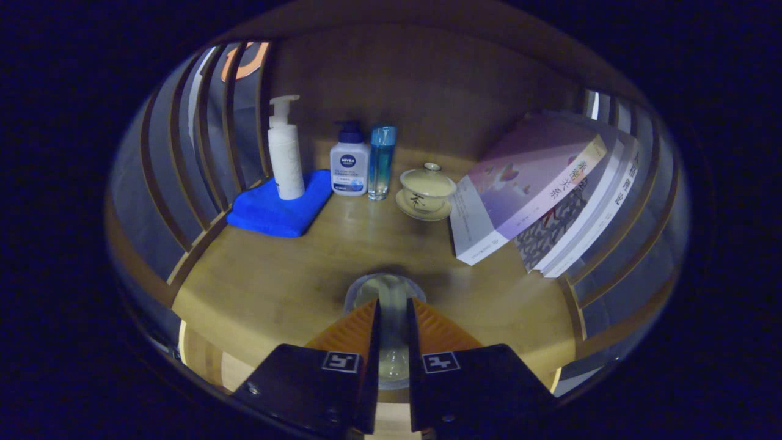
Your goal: Pull open the drawer, take out the items inside it, and place them on the countertop above the cabinet.
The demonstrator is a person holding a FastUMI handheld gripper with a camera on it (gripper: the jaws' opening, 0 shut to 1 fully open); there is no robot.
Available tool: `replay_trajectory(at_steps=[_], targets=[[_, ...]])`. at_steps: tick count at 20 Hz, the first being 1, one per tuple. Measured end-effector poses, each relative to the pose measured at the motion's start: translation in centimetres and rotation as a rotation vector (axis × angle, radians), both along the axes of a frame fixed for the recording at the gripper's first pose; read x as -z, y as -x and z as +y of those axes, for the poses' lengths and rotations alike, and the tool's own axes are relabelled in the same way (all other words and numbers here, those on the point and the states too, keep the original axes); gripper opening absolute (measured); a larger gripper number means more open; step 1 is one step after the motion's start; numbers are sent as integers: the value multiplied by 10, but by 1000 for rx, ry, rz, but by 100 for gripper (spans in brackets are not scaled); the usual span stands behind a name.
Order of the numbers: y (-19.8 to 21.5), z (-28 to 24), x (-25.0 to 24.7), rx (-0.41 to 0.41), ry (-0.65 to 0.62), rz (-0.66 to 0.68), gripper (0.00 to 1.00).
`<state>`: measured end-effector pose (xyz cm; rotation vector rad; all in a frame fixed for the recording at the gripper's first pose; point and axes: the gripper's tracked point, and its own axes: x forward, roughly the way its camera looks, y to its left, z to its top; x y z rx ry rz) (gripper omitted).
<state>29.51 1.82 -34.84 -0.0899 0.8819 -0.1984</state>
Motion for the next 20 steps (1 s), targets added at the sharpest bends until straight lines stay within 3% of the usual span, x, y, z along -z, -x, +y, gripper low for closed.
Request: replay_trajectory(at_steps=[3,6,7,11,15,20], targets=[[3,3,-9,26,-21,-43,37],[14,9,-28,10,-39,-82,53],[21,12,-36,5,-47,-92,53],[53,21,-52,-31,-64,-127,75],[94,38,-65,-87,-101,-165,78],[146,50,-70,-104,-169,-208,92]])
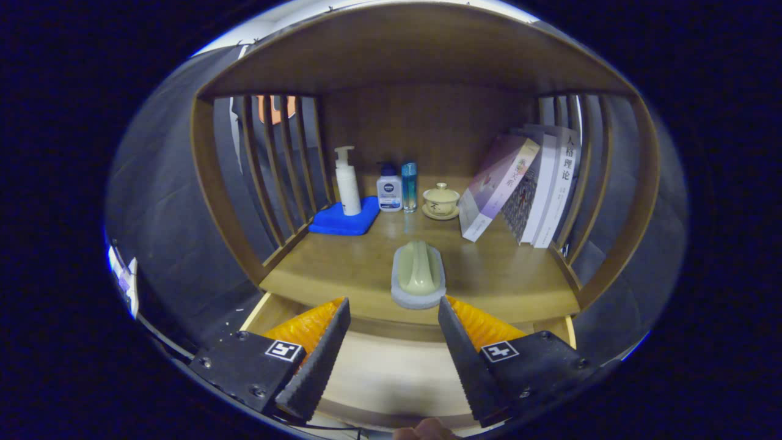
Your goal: Pull open the drawer, take out the items inside it, and place them on the countertop above the cabinet.
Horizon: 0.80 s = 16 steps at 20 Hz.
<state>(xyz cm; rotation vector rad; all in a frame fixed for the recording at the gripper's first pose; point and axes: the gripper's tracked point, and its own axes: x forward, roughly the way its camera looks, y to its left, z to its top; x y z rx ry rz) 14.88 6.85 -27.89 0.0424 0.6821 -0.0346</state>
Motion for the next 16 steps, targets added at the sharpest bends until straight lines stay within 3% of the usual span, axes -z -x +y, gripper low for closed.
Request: replay_trajectory(at_steps=[7,8,16], targets=[[60,13,-16,-33,15,-119,94],[68,16,-15,-34,22,-134,98],[121,32,25,-21,82,-189,99]])
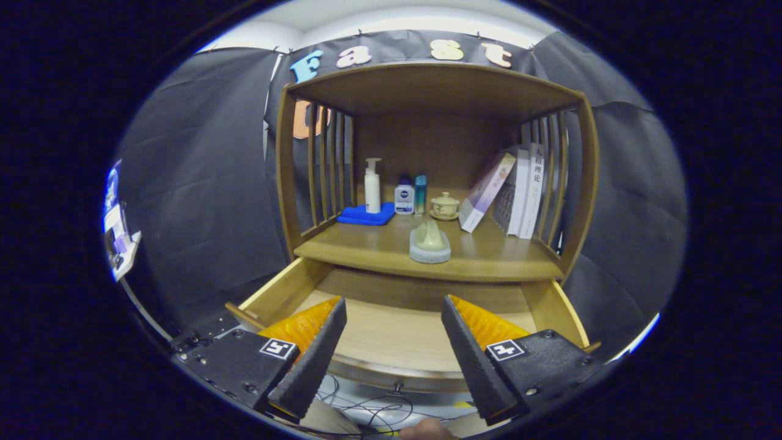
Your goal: Pull open the drawer, take out the items inside it, and place them on the countertop above the cabinet.
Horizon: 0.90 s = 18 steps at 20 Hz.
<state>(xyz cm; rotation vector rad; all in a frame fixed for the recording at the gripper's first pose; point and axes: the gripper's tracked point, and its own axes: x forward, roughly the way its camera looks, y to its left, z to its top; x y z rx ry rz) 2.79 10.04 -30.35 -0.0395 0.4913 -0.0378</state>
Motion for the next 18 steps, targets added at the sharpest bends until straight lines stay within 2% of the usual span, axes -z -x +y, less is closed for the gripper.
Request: replay_trajectory(at_steps=[3,8,11,12,15,18], targets=[[15,-3,15,42,3,-29,98],[36,0,42,65,18,-52,98],[46,-4,66,95,20,-33,98],[43,-4,61,95,37,-84,98],[51,-5,68,105,92,-83,99],[67,-2,83,113,77,-67,99]])
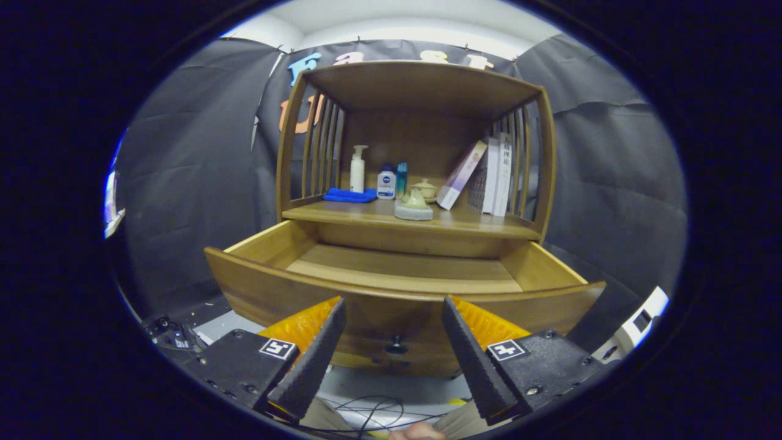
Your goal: Pull open the drawer, take out the items inside it, and place them on the countertop above the cabinet.
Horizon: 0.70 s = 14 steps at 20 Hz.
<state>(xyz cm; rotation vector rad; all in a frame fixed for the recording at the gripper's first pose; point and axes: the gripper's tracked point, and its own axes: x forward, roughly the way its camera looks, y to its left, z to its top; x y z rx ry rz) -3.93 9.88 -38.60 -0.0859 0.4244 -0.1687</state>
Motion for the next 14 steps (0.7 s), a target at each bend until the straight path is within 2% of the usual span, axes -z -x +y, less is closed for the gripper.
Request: replay_trajectory(at_steps=[3,6,11,14], targets=[[-1,-2,16,3,-15,44,99],[-8,-8,26,47,-37,60,99],[-13,-11,30,82,31,20,99],[-15,-8,33,96,-1,7,98]])
